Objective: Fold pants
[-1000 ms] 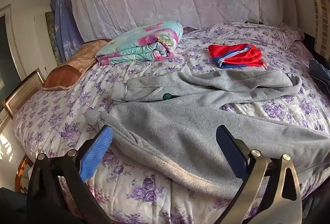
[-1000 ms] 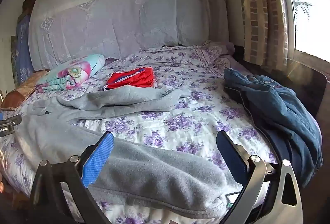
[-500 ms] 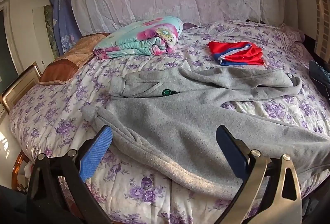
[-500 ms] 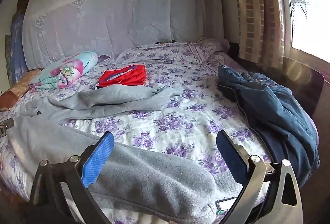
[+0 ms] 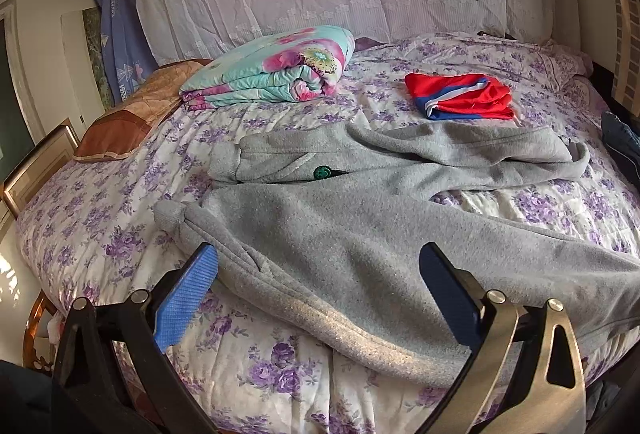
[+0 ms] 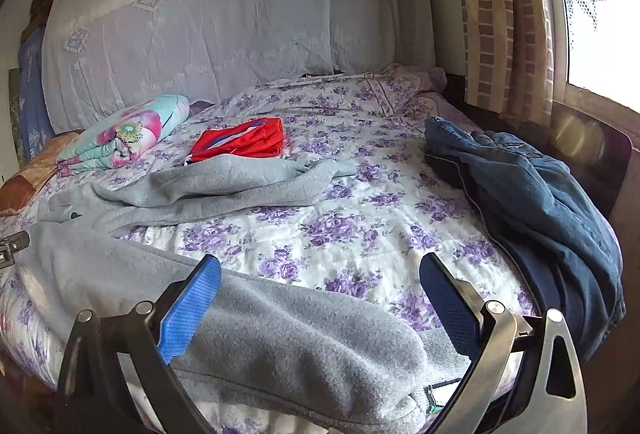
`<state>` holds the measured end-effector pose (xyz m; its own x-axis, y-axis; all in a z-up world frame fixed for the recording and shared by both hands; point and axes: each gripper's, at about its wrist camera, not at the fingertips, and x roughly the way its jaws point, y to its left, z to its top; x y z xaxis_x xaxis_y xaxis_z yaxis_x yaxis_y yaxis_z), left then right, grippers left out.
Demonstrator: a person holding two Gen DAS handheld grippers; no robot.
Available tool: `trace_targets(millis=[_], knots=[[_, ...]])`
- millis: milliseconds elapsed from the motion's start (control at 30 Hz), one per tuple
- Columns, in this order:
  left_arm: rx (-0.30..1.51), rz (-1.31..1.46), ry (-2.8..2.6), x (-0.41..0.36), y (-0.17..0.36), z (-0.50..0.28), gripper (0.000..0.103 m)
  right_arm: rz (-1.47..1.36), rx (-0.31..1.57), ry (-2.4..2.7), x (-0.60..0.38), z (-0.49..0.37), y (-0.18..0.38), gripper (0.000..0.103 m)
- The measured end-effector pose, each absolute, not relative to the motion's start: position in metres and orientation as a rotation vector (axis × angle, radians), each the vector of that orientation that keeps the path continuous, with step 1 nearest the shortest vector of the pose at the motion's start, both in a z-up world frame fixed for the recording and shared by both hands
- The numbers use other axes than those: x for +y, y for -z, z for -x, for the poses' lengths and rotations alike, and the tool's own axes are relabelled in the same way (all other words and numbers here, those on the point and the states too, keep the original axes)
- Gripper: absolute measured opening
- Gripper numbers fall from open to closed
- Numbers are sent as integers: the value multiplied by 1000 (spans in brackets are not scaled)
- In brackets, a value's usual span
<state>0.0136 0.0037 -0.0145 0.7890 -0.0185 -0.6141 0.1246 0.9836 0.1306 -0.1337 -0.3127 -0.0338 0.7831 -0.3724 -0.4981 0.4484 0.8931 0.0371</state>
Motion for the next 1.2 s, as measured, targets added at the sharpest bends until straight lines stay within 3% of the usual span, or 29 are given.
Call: trace_targets(millis=[867,1200], knots=[[648,-185,67,9,7,-12,99,-131,502,413,-309,132,30,100],[712,-163,-89,90,-12,-78,99,40,538,86,-309,87,3,100]])
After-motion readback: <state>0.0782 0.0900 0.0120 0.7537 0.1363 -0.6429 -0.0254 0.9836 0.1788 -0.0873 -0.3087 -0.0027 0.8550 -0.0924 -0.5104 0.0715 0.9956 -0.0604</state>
